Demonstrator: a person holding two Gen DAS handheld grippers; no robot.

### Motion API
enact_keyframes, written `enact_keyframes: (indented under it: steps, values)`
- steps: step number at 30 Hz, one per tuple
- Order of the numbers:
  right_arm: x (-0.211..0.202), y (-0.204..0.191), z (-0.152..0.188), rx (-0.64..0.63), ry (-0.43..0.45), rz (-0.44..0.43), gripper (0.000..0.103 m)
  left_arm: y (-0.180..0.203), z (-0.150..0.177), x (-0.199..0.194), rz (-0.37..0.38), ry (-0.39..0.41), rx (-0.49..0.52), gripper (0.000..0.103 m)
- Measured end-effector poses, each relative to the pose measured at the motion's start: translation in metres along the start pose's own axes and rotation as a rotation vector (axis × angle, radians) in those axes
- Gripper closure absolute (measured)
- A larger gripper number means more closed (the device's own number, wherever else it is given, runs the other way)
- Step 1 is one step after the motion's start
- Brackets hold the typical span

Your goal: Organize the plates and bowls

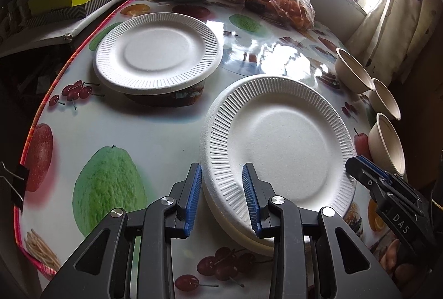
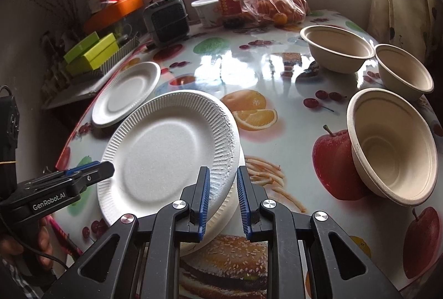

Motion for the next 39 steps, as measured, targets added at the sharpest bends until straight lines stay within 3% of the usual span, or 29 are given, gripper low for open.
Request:
enact_keyframes:
  steps: [27,39]
  values:
    - [0.0055,-0.0013,0.0108,-0.015,-0.013,0.037,0.083,-0.0006,0.008,0.005,-0.009,-0.021,-0.005,0.071]
    - [-0.0003,-0.0004,0.0066,-0.011,0.005,0.057,0.064,-0.0006,0.0058,0.002,-0.005,-0.005,-0.007,0.066]
Point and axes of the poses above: each gripper's, at about its wrist camera, not at the fingertips, and x roughly the way its jaws point, y to its right, z to its underside, the point moved 1 cm from there along x, roughly the way its jaws point, and after that the axes turned 9 degrees about z, right-handed, at the moved point
